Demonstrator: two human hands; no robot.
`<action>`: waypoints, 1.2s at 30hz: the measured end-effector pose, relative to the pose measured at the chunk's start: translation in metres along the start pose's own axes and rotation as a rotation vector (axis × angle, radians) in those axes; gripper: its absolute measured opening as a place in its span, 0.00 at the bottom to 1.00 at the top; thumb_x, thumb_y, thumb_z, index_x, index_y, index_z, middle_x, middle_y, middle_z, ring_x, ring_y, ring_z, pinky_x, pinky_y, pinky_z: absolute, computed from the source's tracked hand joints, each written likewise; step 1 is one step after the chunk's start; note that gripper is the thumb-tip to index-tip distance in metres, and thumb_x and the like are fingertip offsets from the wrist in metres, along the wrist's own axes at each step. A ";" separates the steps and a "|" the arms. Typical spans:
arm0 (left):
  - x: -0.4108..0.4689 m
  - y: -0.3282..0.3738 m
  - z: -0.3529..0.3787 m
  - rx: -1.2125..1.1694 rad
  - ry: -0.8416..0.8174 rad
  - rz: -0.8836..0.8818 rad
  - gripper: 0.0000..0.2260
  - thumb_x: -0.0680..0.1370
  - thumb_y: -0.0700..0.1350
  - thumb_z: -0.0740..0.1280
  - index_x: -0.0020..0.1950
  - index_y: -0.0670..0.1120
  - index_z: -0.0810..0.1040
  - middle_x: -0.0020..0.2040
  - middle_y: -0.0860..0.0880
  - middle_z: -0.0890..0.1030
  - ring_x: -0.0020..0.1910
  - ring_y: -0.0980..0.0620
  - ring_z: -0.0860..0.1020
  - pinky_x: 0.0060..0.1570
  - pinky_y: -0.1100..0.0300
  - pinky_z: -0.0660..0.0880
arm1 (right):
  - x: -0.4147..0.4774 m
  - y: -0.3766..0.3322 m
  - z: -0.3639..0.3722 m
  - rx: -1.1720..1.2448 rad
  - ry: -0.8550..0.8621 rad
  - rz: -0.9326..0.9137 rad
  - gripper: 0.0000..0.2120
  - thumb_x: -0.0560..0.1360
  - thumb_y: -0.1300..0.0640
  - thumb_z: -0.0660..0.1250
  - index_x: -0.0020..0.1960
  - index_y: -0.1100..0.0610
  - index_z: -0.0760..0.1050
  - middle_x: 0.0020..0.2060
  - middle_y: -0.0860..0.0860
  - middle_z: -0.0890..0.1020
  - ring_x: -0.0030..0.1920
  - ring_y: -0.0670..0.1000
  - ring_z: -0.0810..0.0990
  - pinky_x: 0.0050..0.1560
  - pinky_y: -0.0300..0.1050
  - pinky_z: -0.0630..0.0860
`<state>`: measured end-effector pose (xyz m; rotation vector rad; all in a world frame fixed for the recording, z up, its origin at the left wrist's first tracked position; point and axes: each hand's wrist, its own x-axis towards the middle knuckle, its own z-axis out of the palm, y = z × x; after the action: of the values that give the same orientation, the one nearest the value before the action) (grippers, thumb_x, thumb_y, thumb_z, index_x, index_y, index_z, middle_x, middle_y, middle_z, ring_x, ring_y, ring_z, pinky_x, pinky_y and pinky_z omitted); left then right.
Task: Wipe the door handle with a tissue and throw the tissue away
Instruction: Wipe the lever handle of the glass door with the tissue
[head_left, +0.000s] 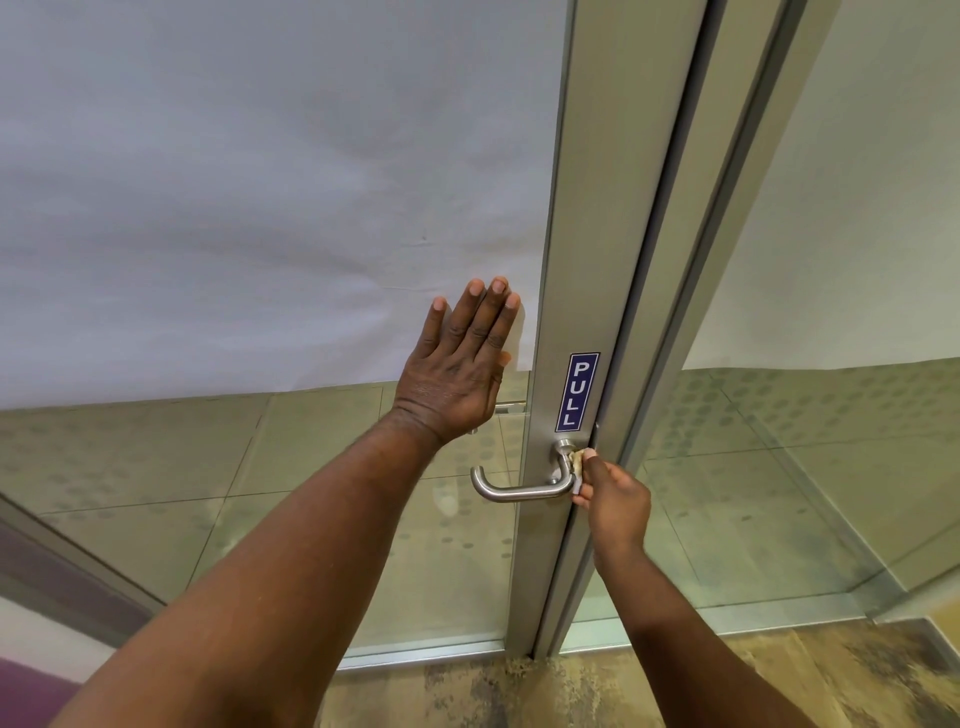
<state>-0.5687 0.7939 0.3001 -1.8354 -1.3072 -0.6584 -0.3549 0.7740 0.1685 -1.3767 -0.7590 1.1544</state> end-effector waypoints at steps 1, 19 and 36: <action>0.000 0.000 0.000 -0.001 -0.002 0.000 0.32 0.84 0.49 0.53 0.82 0.44 0.40 0.81 0.47 0.31 0.81 0.47 0.33 0.78 0.47 0.33 | -0.001 0.000 0.000 0.060 -0.010 0.049 0.07 0.79 0.53 0.70 0.45 0.55 0.85 0.41 0.58 0.88 0.43 0.57 0.87 0.46 0.52 0.83; 0.000 -0.001 0.001 -0.014 0.004 -0.005 0.32 0.84 0.49 0.54 0.82 0.44 0.41 0.82 0.47 0.31 0.81 0.48 0.34 0.79 0.47 0.34 | -0.009 0.000 0.004 0.615 -0.189 0.542 0.11 0.80 0.63 0.59 0.55 0.61 0.79 0.44 0.58 0.88 0.45 0.55 0.88 0.49 0.51 0.79; 0.000 0.000 0.000 -0.004 -0.012 -0.013 0.31 0.84 0.49 0.53 0.82 0.44 0.41 0.81 0.47 0.30 0.81 0.47 0.33 0.78 0.47 0.33 | -0.024 0.027 -0.011 0.649 -0.232 0.479 0.18 0.68 0.66 0.72 0.58 0.62 0.79 0.53 0.61 0.86 0.51 0.57 0.87 0.57 0.53 0.79</action>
<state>-0.5688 0.7938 0.3000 -1.8380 -1.3270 -0.6581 -0.3564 0.7434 0.1464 -0.8926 -0.1591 1.7663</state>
